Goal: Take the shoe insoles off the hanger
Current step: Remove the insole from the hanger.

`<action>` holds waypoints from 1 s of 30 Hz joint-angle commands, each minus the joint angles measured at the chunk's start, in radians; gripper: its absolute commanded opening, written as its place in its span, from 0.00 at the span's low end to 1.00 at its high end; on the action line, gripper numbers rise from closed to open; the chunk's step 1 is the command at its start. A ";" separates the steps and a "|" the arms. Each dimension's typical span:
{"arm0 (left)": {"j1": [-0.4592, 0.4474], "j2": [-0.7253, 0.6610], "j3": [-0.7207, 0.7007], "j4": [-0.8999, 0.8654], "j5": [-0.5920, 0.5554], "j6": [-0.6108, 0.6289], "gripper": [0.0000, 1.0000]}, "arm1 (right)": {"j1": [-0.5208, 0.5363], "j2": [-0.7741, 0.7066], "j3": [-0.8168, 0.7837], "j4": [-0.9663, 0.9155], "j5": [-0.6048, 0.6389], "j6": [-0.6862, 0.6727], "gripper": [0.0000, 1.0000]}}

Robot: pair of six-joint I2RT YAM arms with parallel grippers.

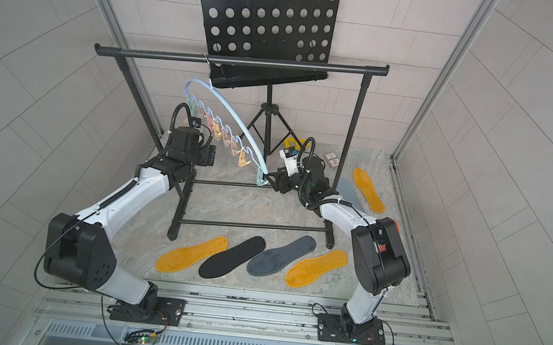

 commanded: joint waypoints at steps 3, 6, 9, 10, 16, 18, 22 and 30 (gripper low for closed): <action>0.005 0.056 0.064 0.083 -0.052 0.059 0.94 | -0.003 -0.047 -0.019 -0.016 -0.034 -0.012 0.65; 0.010 0.080 0.063 0.137 -0.051 0.084 0.95 | -0.003 -0.055 -0.026 -0.027 -0.041 -0.018 0.65; 0.009 0.105 0.067 0.164 -0.062 0.105 0.95 | -0.008 -0.064 -0.033 -0.035 -0.045 -0.021 0.65; 0.010 0.113 0.067 0.170 -0.069 0.108 0.95 | -0.009 -0.068 -0.035 -0.038 -0.046 -0.020 0.65; 0.030 0.173 0.073 0.211 -0.050 0.133 0.95 | -0.022 -0.089 -0.055 -0.042 -0.057 -0.016 0.65; 0.035 0.189 0.056 0.270 -0.007 0.165 0.95 | -0.024 -0.097 -0.064 -0.041 -0.064 -0.013 0.65; 0.059 0.222 0.025 0.380 0.114 0.203 0.95 | -0.028 -0.116 -0.087 -0.033 -0.073 0.000 0.65; 0.123 0.300 0.025 0.558 0.355 0.221 0.86 | -0.027 -0.141 -0.119 -0.045 -0.079 0.015 0.64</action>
